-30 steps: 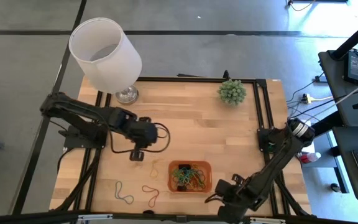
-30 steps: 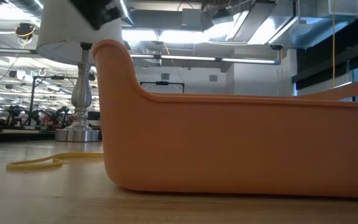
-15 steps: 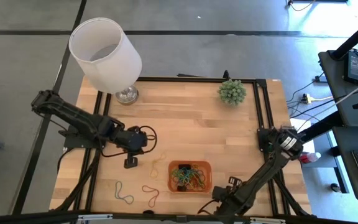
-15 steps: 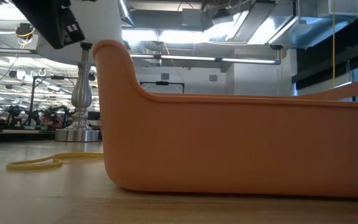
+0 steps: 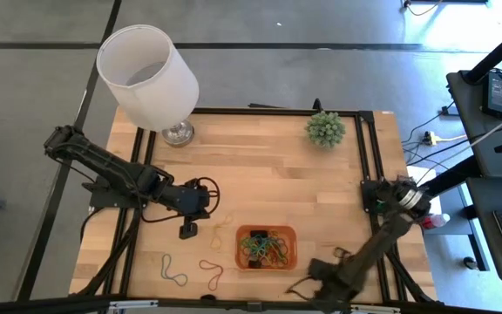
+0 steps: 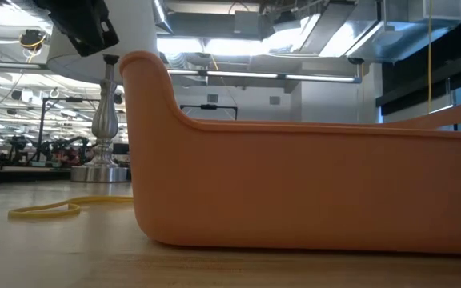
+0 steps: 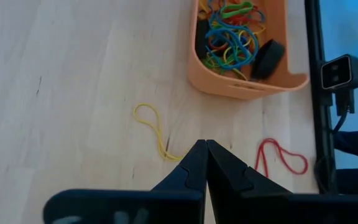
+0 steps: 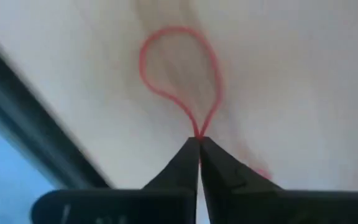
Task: Pick and place rubber bands into bin
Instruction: Put the orange rubber band into the orange bin
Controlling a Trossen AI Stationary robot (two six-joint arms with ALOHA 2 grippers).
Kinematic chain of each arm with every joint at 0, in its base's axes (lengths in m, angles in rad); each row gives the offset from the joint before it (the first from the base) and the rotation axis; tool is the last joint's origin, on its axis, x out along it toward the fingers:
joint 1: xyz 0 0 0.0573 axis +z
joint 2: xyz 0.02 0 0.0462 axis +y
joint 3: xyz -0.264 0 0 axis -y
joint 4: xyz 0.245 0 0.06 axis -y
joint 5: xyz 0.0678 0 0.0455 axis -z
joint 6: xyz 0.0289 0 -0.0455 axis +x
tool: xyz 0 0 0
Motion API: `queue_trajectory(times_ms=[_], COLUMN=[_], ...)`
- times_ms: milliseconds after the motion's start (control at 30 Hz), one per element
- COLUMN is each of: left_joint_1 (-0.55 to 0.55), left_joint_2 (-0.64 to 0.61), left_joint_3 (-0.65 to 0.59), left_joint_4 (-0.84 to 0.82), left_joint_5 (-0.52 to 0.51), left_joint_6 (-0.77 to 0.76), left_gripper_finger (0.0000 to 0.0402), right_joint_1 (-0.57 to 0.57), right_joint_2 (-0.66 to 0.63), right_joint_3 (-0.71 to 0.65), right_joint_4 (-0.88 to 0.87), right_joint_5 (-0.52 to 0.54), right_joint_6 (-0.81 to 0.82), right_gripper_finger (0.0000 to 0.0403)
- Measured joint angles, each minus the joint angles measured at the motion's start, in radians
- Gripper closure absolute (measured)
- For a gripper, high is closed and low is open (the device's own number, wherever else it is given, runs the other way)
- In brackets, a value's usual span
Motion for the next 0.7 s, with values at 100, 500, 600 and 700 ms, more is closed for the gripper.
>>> queue_trajectory(times_ms=[100, 500, 600, 700], left_joint_1=[0.000, 0.000, 0.000, 0.000], left_joint_2=[0.000, 0.000, 0.000, 0.000], left_joint_3=[0.000, 0.000, 0.000, 0.000], left_joint_4=[-0.007, 0.004, 0.004, 0.004], left_joint_5=[-0.010, -0.069, -0.117, -0.134], left_joint_6=[0.002, 0.002, 0.002, 0.002], left_gripper_finger=[0.0398, 0.0398, 0.0398, 0.0398], right_joint_1=[0.021, -0.016, -0.075, -0.150], right_joint_2=[-0.091, -0.245, -0.247, -0.232], right_joint_3=[0.008, 0.290, 0.355, 0.391], right_joint_4=[-0.079, -0.437, -0.434, -0.369], right_joint_5=[-0.006, 0.289, 0.374, 0.417], right_joint_6=[0.072, 0.180, 0.168, 0.066], right_gripper_finger=[0.0396, 0.0401, 0.0401, 0.0402])
